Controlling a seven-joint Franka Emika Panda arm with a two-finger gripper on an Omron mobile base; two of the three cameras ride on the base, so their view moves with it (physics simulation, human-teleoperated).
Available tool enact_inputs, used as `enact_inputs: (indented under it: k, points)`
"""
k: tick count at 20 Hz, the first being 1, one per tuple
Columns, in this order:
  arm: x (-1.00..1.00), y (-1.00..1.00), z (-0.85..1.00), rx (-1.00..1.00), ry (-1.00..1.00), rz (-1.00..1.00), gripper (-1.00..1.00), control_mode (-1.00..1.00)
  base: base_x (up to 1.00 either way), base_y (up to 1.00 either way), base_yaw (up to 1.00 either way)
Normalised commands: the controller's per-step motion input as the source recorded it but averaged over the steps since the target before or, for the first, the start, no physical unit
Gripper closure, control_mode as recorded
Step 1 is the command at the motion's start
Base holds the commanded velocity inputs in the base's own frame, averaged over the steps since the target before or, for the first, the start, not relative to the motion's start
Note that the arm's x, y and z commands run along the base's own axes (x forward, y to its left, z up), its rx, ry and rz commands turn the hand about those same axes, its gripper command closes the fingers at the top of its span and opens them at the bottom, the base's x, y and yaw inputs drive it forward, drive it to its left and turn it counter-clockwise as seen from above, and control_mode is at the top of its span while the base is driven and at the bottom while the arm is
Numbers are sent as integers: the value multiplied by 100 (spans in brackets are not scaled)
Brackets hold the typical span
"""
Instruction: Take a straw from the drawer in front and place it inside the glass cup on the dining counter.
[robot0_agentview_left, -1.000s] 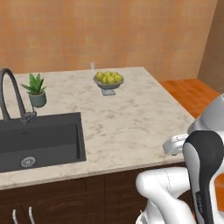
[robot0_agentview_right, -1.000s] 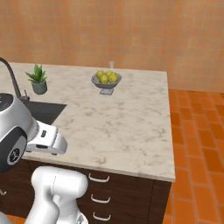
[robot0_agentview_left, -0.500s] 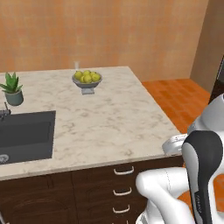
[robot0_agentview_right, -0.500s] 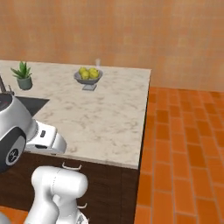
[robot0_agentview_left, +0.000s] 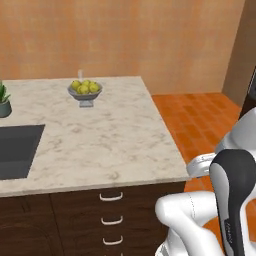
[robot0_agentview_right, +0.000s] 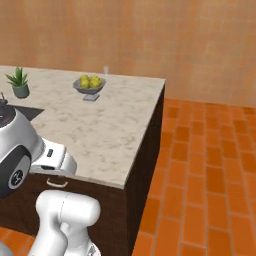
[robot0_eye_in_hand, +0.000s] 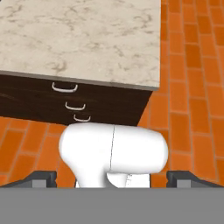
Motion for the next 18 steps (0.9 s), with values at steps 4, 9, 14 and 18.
enact_inputs:
  k: [4,9,14,18]
  points:
    - [0,0,0,0,0,0,-100,100,-32,-41,24]
    - [0,0,0,0,0,0,-100,100,-52,-57,21]
    - [0,0,0,0,0,0,-100,100,-26,-41,20]
    - [0,0,0,0,0,0,-100,100,0,-26,24]
